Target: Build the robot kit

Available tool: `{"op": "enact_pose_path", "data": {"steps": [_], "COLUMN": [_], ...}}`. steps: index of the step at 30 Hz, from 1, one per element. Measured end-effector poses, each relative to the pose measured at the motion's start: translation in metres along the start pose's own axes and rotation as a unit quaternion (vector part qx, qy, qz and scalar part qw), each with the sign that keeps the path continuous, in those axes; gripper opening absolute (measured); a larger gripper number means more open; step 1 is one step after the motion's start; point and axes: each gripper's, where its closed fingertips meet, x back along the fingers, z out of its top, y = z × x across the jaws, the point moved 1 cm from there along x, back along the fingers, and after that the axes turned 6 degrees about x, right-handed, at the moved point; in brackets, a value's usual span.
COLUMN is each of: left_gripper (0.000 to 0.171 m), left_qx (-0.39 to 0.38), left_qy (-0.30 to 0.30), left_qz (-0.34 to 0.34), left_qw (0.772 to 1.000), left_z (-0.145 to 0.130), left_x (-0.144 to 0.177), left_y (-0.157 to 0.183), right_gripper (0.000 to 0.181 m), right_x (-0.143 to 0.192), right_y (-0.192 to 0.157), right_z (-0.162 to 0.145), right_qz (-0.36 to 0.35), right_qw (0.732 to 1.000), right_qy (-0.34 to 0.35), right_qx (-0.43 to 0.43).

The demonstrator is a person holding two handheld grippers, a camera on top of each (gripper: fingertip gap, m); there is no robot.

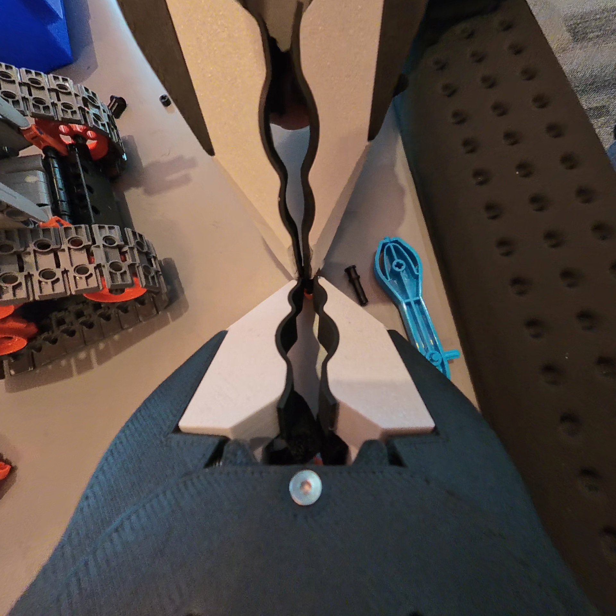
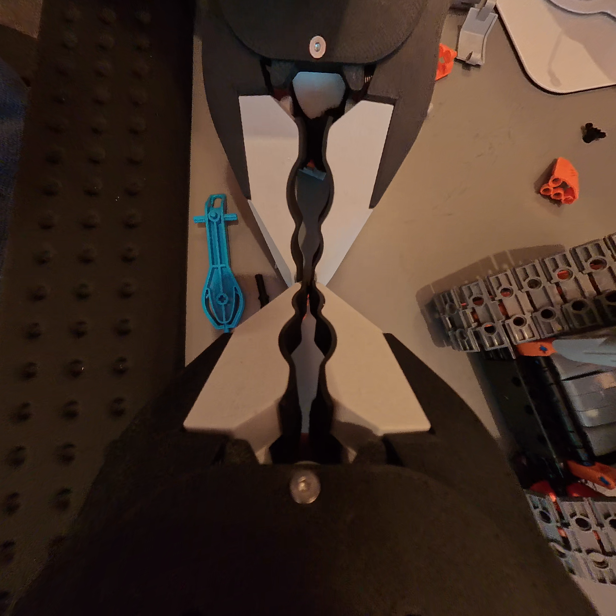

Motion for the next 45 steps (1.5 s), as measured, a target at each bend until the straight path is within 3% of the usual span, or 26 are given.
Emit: {"op": "enact_pose_path", "data": {"steps": [17, 21, 31, 34, 36, 41, 45], "left_gripper": [0.004, 0.013, 0.0, 0.0, 0.009, 0.015, 0.015], "left_qx": [0.001, 0.023, 0.005, 0.006, 0.005, 0.009, -0.006], "left_qy": [-0.012, 0.001, -0.02, -0.02, -0.028, -0.014, -0.014], "left_qz": [-0.019, -0.047, -0.012, -0.013, -0.009, 0.008, 0.044], "left_qw": [1.0, 0.999, 1.0, 1.0, 1.0, 1.0, 0.999], "left_z": [-0.01, -0.01, -0.016, -0.016, -0.018, -0.009, -0.005], "left_x": [0.011, 0.02, 0.012, 0.012, 0.014, 0.036, 0.064], "left_y": [0.004, 0.007, 0.001, 0.001, 0.0, -0.007, -0.01], "right_gripper": [0.0, 0.0, 0.0, 0.0, 0.0, 0.019, 0.015], "right_x": [-0.011, -0.012, -0.014, -0.014, -0.015, 0.005, 0.024], "right_y": [-0.001, 0.0, 0.0, 0.001, 0.0, 0.008, 0.016], "right_z": [0.01, 0.01, 0.006, 0.006, 0.009, 0.018, 0.02], "right_qz": [0.002, 0.0, 0.005, 0.013, 0.021, 0.012, -0.011], "right_qw": [0.999, 0.999, 0.999, 1.0, 1.0, 0.998, 0.997], "right_qy": [-0.024, -0.033, -0.035, -0.024, -0.009, 0.044, 0.063], "right_qx": [0.034, 0.039, 0.029, 0.004, -0.01, -0.036, -0.039]}}
